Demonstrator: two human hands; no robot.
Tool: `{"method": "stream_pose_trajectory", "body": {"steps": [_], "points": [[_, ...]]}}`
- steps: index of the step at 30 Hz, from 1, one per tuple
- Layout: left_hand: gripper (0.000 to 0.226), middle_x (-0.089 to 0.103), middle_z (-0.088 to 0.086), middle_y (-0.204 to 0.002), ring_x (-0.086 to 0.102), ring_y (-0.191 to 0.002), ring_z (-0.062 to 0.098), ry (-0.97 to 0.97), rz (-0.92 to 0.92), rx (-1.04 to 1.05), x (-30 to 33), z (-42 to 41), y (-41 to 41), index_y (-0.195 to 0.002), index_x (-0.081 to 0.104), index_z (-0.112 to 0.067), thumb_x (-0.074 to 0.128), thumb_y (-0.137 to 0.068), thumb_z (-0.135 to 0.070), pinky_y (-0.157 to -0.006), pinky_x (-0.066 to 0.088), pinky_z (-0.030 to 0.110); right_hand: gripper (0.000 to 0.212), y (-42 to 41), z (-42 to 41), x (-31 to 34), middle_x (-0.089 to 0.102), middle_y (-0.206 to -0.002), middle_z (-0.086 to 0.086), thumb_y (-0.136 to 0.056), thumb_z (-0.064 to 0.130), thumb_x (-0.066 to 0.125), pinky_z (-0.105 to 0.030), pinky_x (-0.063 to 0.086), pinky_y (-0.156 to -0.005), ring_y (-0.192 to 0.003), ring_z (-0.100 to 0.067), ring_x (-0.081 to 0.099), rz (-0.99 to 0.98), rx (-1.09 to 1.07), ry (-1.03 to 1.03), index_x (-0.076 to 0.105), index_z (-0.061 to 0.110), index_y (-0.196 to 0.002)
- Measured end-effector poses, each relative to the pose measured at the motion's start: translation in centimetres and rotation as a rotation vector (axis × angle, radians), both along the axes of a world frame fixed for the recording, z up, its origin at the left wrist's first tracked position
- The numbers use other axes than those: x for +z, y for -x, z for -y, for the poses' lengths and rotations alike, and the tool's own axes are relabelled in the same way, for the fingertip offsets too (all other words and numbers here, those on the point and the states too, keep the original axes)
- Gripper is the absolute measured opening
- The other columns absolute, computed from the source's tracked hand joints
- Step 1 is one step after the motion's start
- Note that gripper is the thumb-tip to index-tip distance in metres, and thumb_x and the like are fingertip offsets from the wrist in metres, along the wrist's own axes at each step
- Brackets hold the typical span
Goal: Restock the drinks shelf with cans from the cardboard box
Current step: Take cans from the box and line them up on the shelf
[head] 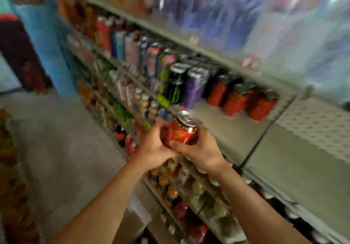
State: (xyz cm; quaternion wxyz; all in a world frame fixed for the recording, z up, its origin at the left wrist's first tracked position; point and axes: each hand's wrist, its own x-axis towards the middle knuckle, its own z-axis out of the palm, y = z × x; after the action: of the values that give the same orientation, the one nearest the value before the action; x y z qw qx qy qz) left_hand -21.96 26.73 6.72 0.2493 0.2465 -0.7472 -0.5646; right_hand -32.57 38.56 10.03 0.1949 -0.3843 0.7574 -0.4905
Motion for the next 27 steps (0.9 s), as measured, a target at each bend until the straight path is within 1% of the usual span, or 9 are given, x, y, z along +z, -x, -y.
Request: {"method": "stream_pose_trajectory", "body": {"steps": [3,8,9,11,13,15,18,24,27], "points": [[0.066,0.068,-0.016,-0.096,0.062,-0.087,-0.015,0.123,-0.053,-0.077,3.3,-2.3,4.6,-0.101,0.055,-0.036,0.089,-0.046,-0.027,-0.078,0.046,0.009,0.056,3.0,-2.5,2.9,0.068,-0.091,0.016,-0.063,0.033,0.091,-0.003,0.043,-0.065,-0.074,0.015,0.06,-0.069,-0.162,0.068,0.059,0.027,-0.109],[0.059,0.066,-0.011,-0.116,0.063,-0.107,0.009,0.515,0.142,-0.225,4.7,-4.0,11.3,-0.12,0.057,-0.034,0.08,-0.066,-0.041,-0.089,0.052,0.031,0.058,8.0,-6.5,5.1,0.056,-0.091,0.02,-0.069,0.023,0.088,0.003,0.035,-0.067,-0.085,0.0,0.058,-0.137,-0.349,0.109,0.049,0.029,-0.111],[0.057,0.066,-0.01,-0.119,0.062,-0.109,0.012,0.585,0.214,-0.241,4.5,-4.0,12.0,-0.121,0.058,-0.034,0.075,-0.069,-0.051,-0.09,0.052,0.032,0.058,8.9,-6.8,4.9,0.056,-0.095,0.019,-0.07,0.021,0.088,0.002,0.037,-0.072,-0.089,-0.002,0.057,-0.13,-0.361,0.106,0.047,0.03,-0.111],[0.061,0.061,-0.006,-0.132,0.057,-0.122,0.017,0.709,0.394,-0.294,4.3,-4.3,12.7,-0.129,0.055,-0.033,0.061,-0.077,-0.064,-0.099,0.048,0.035,0.05,10.7,-7.6,4.1,0.064,-0.099,0.016,-0.068,0.023,0.089,-0.021,0.051,-0.087,-0.094,-0.006,0.061,-0.132,-0.407,0.1,0.053,0.033,-0.101],[0.06,0.05,-0.002,-0.145,0.047,-0.132,0.021,0.849,0.602,-0.357,4.2,-4.4,13.3,-0.141,0.047,-0.029,0.053,-0.09,-0.058,-0.107,0.04,0.033,0.034,12.0,-8.2,3.6,0.064,-0.081,0.018,-0.068,0.021,0.086,-0.026,0.052,-0.076,-0.081,-0.007,0.063,-0.092,-0.458,0.057,0.057,0.032,-0.08],[0.052,0.051,0.0,-0.144,0.049,-0.129,0.023,0.909,0.713,-0.434,4.2,-4.5,13.6,-0.138,0.051,-0.027,0.043,-0.096,-0.055,-0.104,0.042,0.034,0.039,13.0,-8.5,2.9,0.056,-0.072,0.023,-0.071,0.014,0.084,-0.011,0.045,-0.06,-0.067,0.003,0.056,-0.073,-0.475,0.053,0.051,0.034,-0.073],[0.048,0.062,0.003,-0.126,0.057,-0.113,0.023,0.897,0.768,-0.505,4.0,-4.1,13.9,-0.115,0.063,-0.019,0.035,-0.098,-0.055,-0.094,0.046,0.035,0.041,14.3,-8.5,1.9,0.054,-0.079,0.025,-0.072,0.015,0.085,-0.001,0.039,-0.054,-0.07,0.011,0.05,-0.056,-0.484,0.054,0.052,0.031,-0.092],[0.052,0.053,0.004,-0.14,0.05,-0.126,0.023,0.895,0.831,-0.545,5.1,-4.5,14.1,-0.134,0.056,-0.017,0.036,-0.1,-0.051,-0.106,0.04,0.035,0.057,15.6,-7.6,0.9,0.055,-0.089,0.019,-0.07,0.015,0.087,0.002,0.037,-0.055,-0.074,0.009,0.049,-0.038,-0.525,0.035,0.053,0.02,-0.115],[0.051,0.053,0.003,-0.14,0.05,-0.126,0.022,0.88,0.829,-0.532,5.4,-4.6,14.3,-0.134,0.056,-0.018,0.038,-0.1,-0.052,-0.105,0.04,0.032,0.068,16.2,-7.0,-0.5,0.058,-0.106,0.009,-0.067,0.021,0.089,-0.013,0.041,-0.068,-0.091,-0.006,0.056,-0.043,-0.565,-0.004,0.053,0.016,-0.124]]}}
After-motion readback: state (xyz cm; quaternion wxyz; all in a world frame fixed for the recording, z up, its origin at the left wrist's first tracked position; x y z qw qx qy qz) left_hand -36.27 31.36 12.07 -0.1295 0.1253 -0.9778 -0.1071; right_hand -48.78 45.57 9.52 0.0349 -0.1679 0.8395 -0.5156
